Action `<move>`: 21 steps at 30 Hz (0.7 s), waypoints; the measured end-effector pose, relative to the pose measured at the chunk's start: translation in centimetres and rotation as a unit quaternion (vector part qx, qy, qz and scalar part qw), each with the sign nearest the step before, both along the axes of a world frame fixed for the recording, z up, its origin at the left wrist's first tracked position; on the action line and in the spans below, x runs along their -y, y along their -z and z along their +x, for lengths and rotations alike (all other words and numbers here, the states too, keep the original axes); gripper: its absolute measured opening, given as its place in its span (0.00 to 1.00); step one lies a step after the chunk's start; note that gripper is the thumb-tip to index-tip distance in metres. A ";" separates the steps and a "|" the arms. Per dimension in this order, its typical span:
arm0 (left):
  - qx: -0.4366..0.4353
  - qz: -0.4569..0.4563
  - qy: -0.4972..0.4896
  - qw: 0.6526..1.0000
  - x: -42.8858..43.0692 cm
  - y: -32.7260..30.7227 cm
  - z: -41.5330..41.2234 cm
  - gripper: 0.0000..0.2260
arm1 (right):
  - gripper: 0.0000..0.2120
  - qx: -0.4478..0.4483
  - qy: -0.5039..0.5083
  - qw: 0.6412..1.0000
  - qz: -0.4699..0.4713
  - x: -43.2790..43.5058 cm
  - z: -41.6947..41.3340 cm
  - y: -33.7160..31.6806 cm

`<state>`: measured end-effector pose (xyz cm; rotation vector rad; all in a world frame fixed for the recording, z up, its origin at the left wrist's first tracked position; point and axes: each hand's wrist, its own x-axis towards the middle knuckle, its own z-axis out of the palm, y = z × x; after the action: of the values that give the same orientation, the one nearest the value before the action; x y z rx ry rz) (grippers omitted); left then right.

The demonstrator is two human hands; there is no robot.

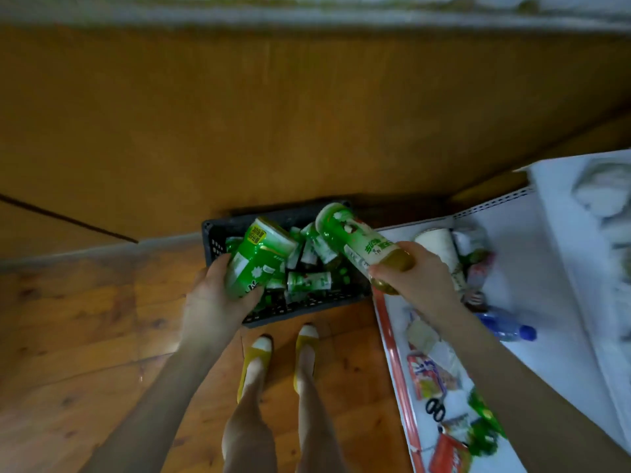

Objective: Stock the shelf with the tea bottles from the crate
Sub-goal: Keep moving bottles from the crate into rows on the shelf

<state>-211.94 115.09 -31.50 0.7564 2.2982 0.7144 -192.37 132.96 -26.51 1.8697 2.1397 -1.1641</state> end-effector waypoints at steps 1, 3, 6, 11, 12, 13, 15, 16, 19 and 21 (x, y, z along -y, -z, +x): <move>0.002 0.015 0.006 1.000 -0.2 -2.0 0.0 0.28 | 0.22 0.004 0.001 1.000 0.018 0.3 0.4 -2.7; -0.002 0.056 0.018 0.998 -0.6 -5.8 0.0 0.27 | 0.24 0.005 0.003 0.999 0.049 1.0 1.3 -7.8; 0.002 0.120 0.056 0.991 -1.6 -10.8 0.6 0.27 | 0.27 0.014 0.014 0.996 0.092 2.1 3.4 -14.8; 0.045 0.214 0.148 0.965 -3.9 -19.4 3.5 0.26 | 0.28 0.030 0.075 0.978 0.193 4.5 8.9 -26.4; 0.049 0.235 0.169 0.956 -4.5 -20.9 4.3 0.25 | 0.28 0.028 0.096 0.971 0.216 5.1 10.2 -28.5; 0.055 0.256 0.190 0.946 -5.1 -22.4 5.3 0.22 | 0.27 0.023 0.120 0.963 0.239 5.7 11.4 -30.6; 0.068 0.287 0.231 0.927 -6.5 -25.1 7.3 0.19 | 0.26 0.013 0.165 0.943 0.288 6.9 13.9 -34.4; 0.075 0.300 0.244 0.919 -7.3 -26.5 8.4 0.18 | 0.25 0.009 0.186 0.932 0.312 7.5 15.2 -36.1; 0.107 0.334 0.264 0.899 -9.2 -30.7 11.9 0.21 | 0.23 -0.010 0.254 0.894 0.369 9.0 19.0 -40.5; 0.118 0.367 0.290 0.876 -10.5 -33.1 14.2 0.22 | 0.23 -0.018 0.292 0.868 0.402 9.4 21.6 -42.8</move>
<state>-197.76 125.58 1.56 1.5130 1.4109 1.2991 -170.72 123.52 16.28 3.0037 2.3579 -0.2855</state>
